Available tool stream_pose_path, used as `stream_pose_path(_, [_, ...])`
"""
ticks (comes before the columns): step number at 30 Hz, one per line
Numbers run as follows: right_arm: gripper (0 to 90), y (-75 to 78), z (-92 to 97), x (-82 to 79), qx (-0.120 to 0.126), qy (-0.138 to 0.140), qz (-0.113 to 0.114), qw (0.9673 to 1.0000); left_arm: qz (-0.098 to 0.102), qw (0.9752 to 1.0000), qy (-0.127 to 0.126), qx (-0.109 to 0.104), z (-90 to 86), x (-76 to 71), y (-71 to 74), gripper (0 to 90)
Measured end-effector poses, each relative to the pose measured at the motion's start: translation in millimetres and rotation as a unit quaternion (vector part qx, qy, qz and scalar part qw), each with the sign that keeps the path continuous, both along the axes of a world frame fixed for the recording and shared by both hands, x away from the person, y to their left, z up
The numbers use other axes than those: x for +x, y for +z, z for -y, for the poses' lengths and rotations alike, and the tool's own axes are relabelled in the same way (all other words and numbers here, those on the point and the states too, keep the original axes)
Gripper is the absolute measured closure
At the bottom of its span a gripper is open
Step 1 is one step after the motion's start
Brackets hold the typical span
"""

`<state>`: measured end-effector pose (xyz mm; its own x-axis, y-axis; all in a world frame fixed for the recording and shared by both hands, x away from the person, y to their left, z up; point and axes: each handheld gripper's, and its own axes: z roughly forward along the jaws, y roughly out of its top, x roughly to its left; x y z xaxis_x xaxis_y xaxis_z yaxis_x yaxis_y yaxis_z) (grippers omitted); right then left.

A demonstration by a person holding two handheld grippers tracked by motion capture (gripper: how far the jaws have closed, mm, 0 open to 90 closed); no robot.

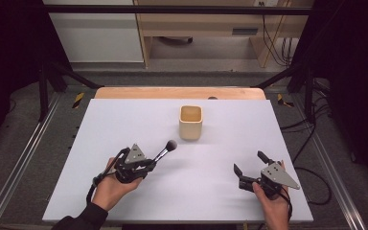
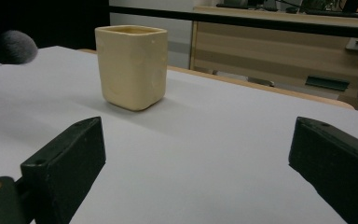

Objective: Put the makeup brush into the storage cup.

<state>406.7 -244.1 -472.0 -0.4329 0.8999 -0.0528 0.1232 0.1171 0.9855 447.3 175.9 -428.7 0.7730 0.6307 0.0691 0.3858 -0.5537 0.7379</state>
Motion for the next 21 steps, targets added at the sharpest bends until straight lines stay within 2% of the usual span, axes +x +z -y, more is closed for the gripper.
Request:
stream_pose_path(9, [3.3, 1.6, -7.9, -0.7, 0.000, 0.015, -0.004, 0.9999, 0.018, 0.9988, 0.002, -0.045, 6.7, -5.3, -2.6, 74.5])
stream_pose_path(11, [3.2, 3.2, -10.0, -1.0, 0.002, 0.019, -0.004, 0.9998, 0.029, 0.9981, 0.002, -0.054, 9.0, -5.9, -2.7, 74.6])
stream_pose_path(13, [3.0, 5.4, -12.7, -1.5, 0.008, 0.021, -0.005, 0.9997, 0.041, 0.9969, 0.003, -0.068, 11.3, -5.5, -3.6, 74.6])
stream_pose_path(14, [2.8, 6.9, -14.3, -1.6, 0.009, 0.023, -0.006, 0.9997, 0.047, 0.9954, -0.001, -0.084, 13.2, -4.6, -4.9, 74.5])
stream_pose_path(15, [2.7, 8.8, -16.4, -0.5, 0.005, 0.024, -0.008, 0.9997, 0.050, 0.9946, -0.002, -0.091, 14.1, -3.8, -5.7, 74.5])
stream_pose_path(16, [2.7, 10.2, -17.9, 0.0, 0.007, 0.026, -0.010, 0.9996, 0.053, 0.9939, 0.005, -0.096, 14.8, -3.3, -6.9, 74.6])
stream_pose_path(18, [2.7, 14.4, -21.5, 1.6, 0.016, 0.032, -0.016, 0.9993, 0.058, 0.9919, 0.008, -0.112, 17.0, -1.2, -8.7, 74.6])
stream_pose_path(21, [2.7, 20.8, -30.4, 3.5, 0.016, 0.038, -0.020, 0.9990, 0.063, 0.9898, 0.008, -0.127, 19.2, 1.3, -8.9, 74.5])
